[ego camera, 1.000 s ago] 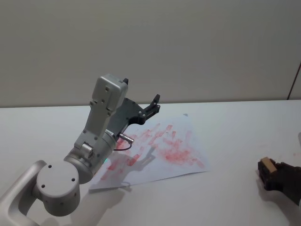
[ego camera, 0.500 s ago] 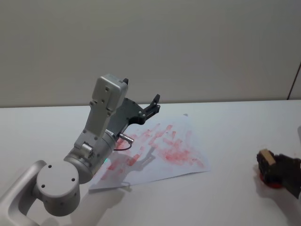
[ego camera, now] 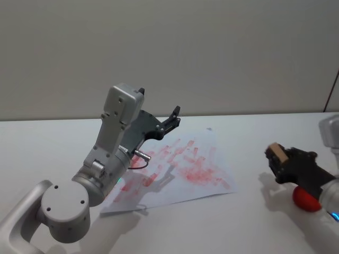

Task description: Use the one hand to pick up the stamp and affix it onto the A4 paper.

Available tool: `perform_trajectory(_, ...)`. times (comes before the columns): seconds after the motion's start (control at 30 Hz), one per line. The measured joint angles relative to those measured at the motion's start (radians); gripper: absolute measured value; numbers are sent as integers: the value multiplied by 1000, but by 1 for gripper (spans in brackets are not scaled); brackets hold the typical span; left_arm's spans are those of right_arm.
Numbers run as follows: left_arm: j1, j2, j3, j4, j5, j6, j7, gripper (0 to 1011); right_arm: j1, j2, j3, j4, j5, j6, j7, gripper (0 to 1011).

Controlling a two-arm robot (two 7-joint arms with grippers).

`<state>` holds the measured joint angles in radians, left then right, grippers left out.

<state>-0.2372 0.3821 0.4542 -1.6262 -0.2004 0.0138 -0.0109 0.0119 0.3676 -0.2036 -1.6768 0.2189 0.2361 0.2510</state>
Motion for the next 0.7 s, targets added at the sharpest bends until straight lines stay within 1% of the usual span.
perform_trajectory(0.13, 0, 0, 0, 0, 0, 0, 0, 1001, 50, -26, -14, 44, -13, -13, 63, 219)
perform_trajectory(0.2, 0, 0, 0, 0, 0, 0, 0, 1001, 67, -35, -20, 61, -17, -16, 83, 219)
perform_trajectory(0.23, 0, 0, 0, 0, 0, 0, 0, 1001, 84, -45, -25, 80, -21, -18, 108, 219)
perform_trajectory(0.3, 0, 0, 0, 0, 0, 0, 0, 1001, 104, -56, -32, 105, -25, -19, 129, 219)
perform_trajectory(0.37, 0, 0, 0, 0, 0, 0, 0, 1001, 132, -72, -40, 141, -32, -20, 166, 219)
perform_trajectory(0.43, 0, 0, 0, 0, 0, 0, 0, 1001, 153, -85, -47, 170, -36, -20, 187, 219)
perform_trajectory(0.5, 0, 0, 0, 0, 0, 0, 0, 1001, 181, -101, -57, 211, -44, -18, 221, 219)
perform_trajectory(0.53, 0, 0, 0, 0, 0, 0, 0, 1001, 203, -114, -65, 245, -49, -16, 241, 219)
perform_trajectory(0.57, 0, 0, 0, 0, 0, 0, 0, 1001, 203, -114, -65, 245, -49, -16, 241, 219)
perform_trajectory(0.6, 0, 0, 0, 0, 0, 0, 0, 1001, 222, -124, -71, 274, -56, -12, 263, 219)
perform_trajectory(0.7, 0, 0, 0, 0, 0, 0, 0, 1001, 260, -146, -84, 338, -68, -4, 299, 219)
